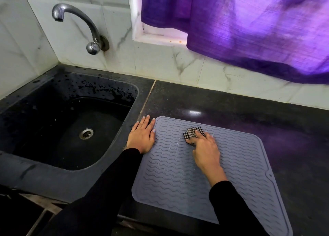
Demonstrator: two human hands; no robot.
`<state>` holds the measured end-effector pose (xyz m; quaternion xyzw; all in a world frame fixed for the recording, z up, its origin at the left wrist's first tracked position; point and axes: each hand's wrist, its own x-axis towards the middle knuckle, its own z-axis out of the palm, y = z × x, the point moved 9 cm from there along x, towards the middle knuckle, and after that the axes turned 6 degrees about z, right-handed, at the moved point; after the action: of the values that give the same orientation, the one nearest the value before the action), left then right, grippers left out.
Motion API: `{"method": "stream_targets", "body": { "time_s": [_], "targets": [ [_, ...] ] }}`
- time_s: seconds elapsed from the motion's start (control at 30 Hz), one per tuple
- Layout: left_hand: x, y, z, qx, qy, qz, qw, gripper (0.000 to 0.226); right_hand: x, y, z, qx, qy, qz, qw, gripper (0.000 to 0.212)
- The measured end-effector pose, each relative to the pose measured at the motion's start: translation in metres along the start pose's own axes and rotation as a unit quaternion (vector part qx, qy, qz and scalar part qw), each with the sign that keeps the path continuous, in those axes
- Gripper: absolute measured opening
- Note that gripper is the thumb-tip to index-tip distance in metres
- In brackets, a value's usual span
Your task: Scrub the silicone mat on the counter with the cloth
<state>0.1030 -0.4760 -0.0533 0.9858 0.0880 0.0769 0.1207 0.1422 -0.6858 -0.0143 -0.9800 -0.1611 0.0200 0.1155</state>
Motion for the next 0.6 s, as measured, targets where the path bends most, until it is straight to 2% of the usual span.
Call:
{"method": "stream_targets", "body": {
  "time_s": [0.07,0.13,0.2,0.27,0.37,0.43,0.53,0.6],
  "targets": [
    [0.0,0.0,0.0,0.001,0.003,-0.002,1.0,0.083,0.005,0.013,-0.013,0.049,0.001,0.054,0.997,0.048],
    [0.0,0.0,-0.001,0.005,0.004,-0.002,1.0,0.083,0.009,0.027,-0.028,0.171,0.013,0.13,0.977,0.05],
    [0.0,0.0,-0.001,0.007,0.006,-0.004,1.0,0.083,0.01,0.024,-0.032,0.209,0.025,0.145,0.967,0.056],
    [0.0,0.0,-0.001,0.005,0.005,-0.003,1.0,0.083,0.006,0.004,-0.022,0.19,0.015,0.115,0.975,0.062],
    [0.0,0.0,-0.001,0.008,0.008,-0.004,1.0,0.082,-0.007,-0.028,0.013,0.089,0.023,0.022,0.995,0.057],
    [0.0,0.0,0.0,0.007,0.008,-0.005,1.0,0.081,-0.009,-0.032,0.022,0.041,0.038,-0.009,0.998,0.053],
    [0.0,0.0,0.0,0.006,0.009,-0.006,1.0,0.08,-0.004,-0.027,0.021,0.052,0.028,-0.022,0.998,0.051],
    [0.0,0.0,0.0,0.009,0.008,-0.006,1.0,0.081,0.001,-0.021,0.017,0.113,0.003,-0.017,0.993,0.047]
  ]
}}
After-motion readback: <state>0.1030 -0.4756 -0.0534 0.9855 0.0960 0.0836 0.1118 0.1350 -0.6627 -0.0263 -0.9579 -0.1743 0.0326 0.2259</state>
